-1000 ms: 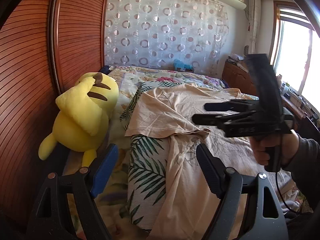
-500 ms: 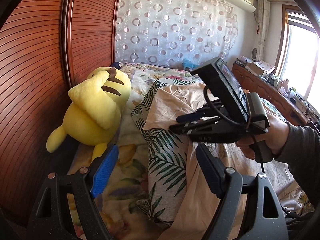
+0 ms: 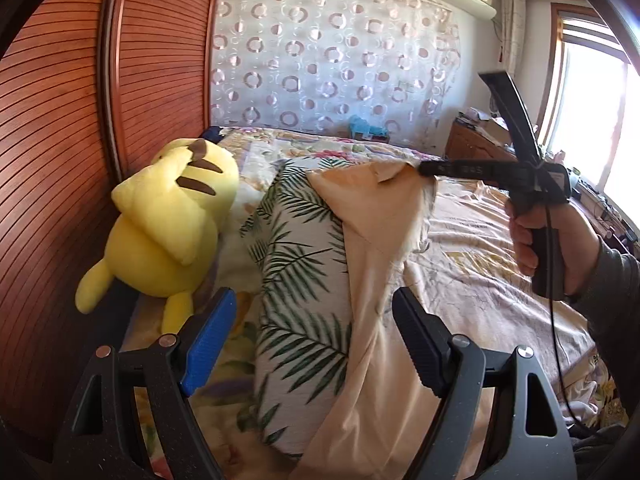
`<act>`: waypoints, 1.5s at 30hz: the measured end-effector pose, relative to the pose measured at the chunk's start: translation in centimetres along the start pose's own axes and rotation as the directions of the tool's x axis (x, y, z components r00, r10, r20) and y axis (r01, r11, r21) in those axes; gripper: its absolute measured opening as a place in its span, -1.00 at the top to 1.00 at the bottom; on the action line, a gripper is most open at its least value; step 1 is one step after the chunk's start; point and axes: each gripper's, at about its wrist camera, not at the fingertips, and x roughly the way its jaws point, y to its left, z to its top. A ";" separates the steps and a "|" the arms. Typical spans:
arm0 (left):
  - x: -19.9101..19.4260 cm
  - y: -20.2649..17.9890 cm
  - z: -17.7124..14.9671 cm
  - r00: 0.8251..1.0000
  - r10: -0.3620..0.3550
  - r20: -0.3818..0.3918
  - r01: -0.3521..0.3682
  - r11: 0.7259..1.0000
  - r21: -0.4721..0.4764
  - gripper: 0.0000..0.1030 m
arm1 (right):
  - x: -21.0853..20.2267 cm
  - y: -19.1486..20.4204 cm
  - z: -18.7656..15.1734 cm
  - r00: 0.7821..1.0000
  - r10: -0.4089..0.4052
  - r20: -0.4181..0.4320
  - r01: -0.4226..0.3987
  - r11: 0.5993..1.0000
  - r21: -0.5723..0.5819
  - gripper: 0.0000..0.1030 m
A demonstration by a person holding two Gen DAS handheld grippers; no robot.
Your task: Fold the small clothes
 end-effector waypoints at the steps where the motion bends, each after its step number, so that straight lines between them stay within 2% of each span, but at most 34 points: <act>1: 0.4 -0.4 0.1 1.000 -0.003 -0.004 0.003 1.000 0.003 -0.56 | 0.2 -0.2 -0.3 0.999 -0.028 -0.015 0.028 1.000 -0.003 0.65; 2: 0.7 -0.6 0.2 1.000 -0.007 -0.007 0.007 1.000 0.004 -0.56 | 0.6 -0.4 -0.5 0.998 -0.056 -0.026 0.055 0.998 -0.016 0.46; 5: 1.7 -1.4 0.7 1.000 -0.014 -0.014 0.014 1.000 0.014 -0.56 | 0.7 -1.0 -1.4 0.997 -0.076 -0.034 0.074 0.996 -0.045 0.10; 7: 2.7 -2.1 1.0 1.000 -0.016 -0.024 0.016 0.999 0.029 -0.56 | 0.3 -1.1 -1.8 0.995 -0.088 -0.035 0.086 0.995 -0.056 0.05; 11: 4.7 -3.8 1.7 0.999 -0.027 -0.047 0.029 0.998 0.060 -0.56 | -2.0 -3.5 -3.0 0.997 -0.077 -0.015 0.077 0.997 -0.028 0.02; 12: 5.2 -4.2 1.8 0.998 -0.030 -0.053 0.033 0.997 0.067 -0.56 | -3.7 -3.8 -3.4 0.997 -0.073 -0.012 0.072 0.997 -0.020 0.02; 20: 8.6 -7.7 3.1 0.995 -0.057 -0.084 0.067 0.991 0.116 -0.56 | -10.3 -6.3 -7.7 0.994 -0.109 -0.002 0.109 0.994 0.014 0.02; 24: 10.3 -8.7 5.1 0.996 -0.035 -0.081 0.047 0.987 0.156 -0.56 | -13.1 -7.0 -10.0 0.993 -0.121 0.004 0.121 0.992 0.035 0.02; 28: 13.4 -9.1 7.7 0.994 0.017 -0.112 0.006 0.979 0.202 -0.56 | -13.9 -7.3 -12.1 0.988 -0.153 -0.030 0.153 0.988 0.028 0.02; 33: 17.7 -8.8 9.2 0.976 0.035 -0.213 0.007 0.981 0.193 -0.56 | -15.1 -7.8 -14.3 0.984 -0.163 -0.065 0.167 0.983 0.071 0.02; 36: 20.6 -9.1 9.1 0.958 0.091 -0.273 -0.028 0.974 0.226 -0.57 | -16.1 -7.8 -15.2 0.980 -0.189 -0.061 0.194 0.977 0.084 0.02; 38: 21.7 -9.3 9.1 0.950 0.098 -0.297 -0.027 0.972 0.233 -0.57 | -16.6 -7.8 -15.5 0.975 -0.214 -0.066 0.219 0.972 0.083 0.02; 45: 23.6 -12.1 10.5 0.947 0.096 -0.305 -0.010 0.962 0.273 -0.57 | -17.8 -7.9 -16.6 0.976 -0.206 -0.071 0.211 0.973 0.089 0.02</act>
